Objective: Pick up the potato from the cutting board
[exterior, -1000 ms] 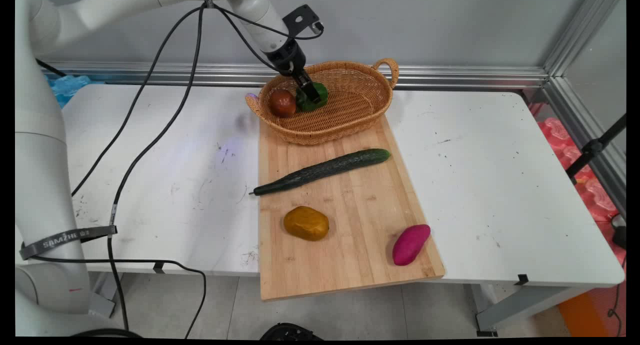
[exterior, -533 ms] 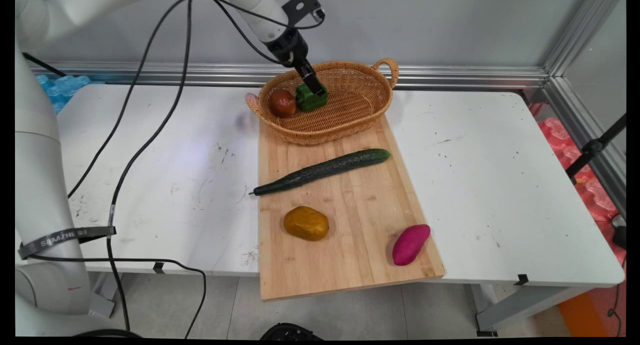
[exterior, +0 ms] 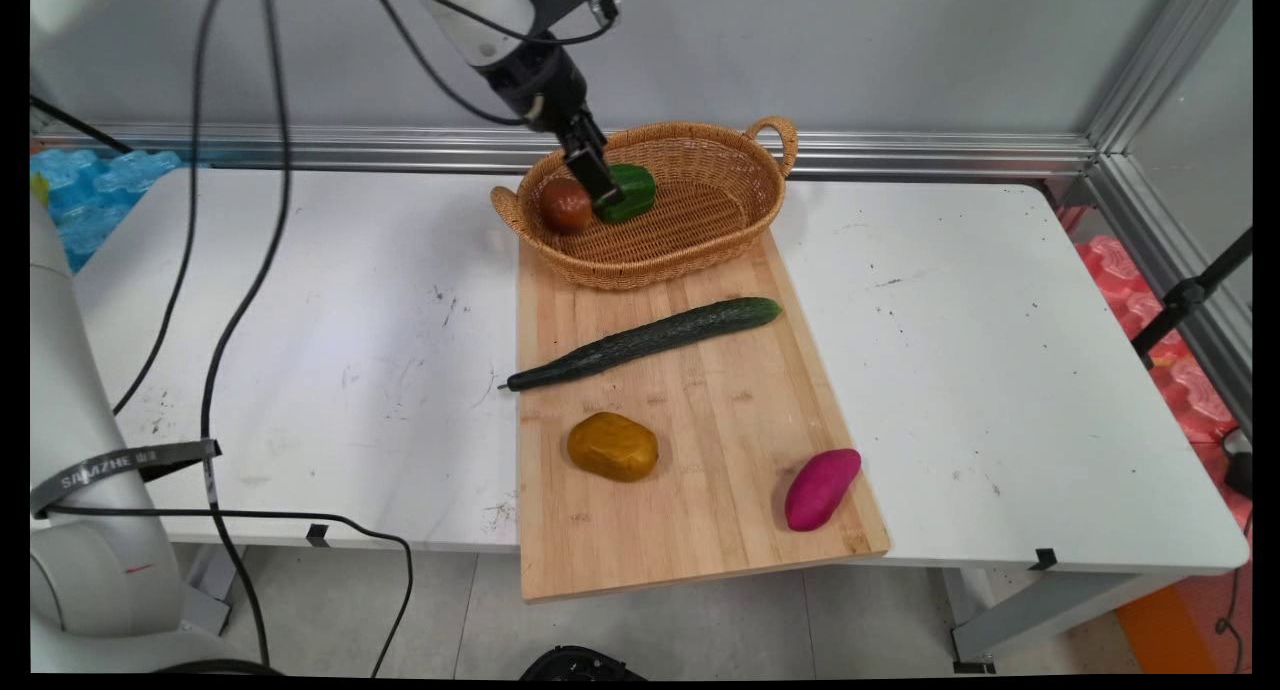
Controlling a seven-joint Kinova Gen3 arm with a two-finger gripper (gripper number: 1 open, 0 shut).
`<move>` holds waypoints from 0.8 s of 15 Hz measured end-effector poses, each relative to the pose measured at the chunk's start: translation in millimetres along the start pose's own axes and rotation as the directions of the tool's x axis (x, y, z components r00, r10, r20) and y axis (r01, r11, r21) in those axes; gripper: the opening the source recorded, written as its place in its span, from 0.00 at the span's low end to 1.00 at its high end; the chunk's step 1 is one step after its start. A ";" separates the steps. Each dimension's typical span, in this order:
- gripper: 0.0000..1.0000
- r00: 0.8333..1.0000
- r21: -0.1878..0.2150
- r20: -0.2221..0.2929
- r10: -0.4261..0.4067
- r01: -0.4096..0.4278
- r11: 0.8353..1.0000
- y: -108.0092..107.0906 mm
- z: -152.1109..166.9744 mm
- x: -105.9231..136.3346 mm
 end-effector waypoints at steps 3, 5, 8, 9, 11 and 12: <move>1.00 0.998 -0.055 0.016 0.068 -0.067 0.996 24.5 -21.6 -7.6; 1.00 0.991 -0.112 0.024 0.134 -0.131 0.985 45.0 -36.8 -14.8; 1.00 0.975 -0.180 0.027 0.221 -0.213 0.960 68.6 -51.5 -24.0; 1.00 0.968 -0.200 0.028 0.251 -0.241 0.950 75.9 -55.0 -27.3; 1.00 0.952 -0.239 0.026 0.306 -0.292 0.926 91.5 -59.3 -33.5; 1.00 0.945 -0.253 0.024 0.325 -0.309 0.917 97.9 -59.7 -35.7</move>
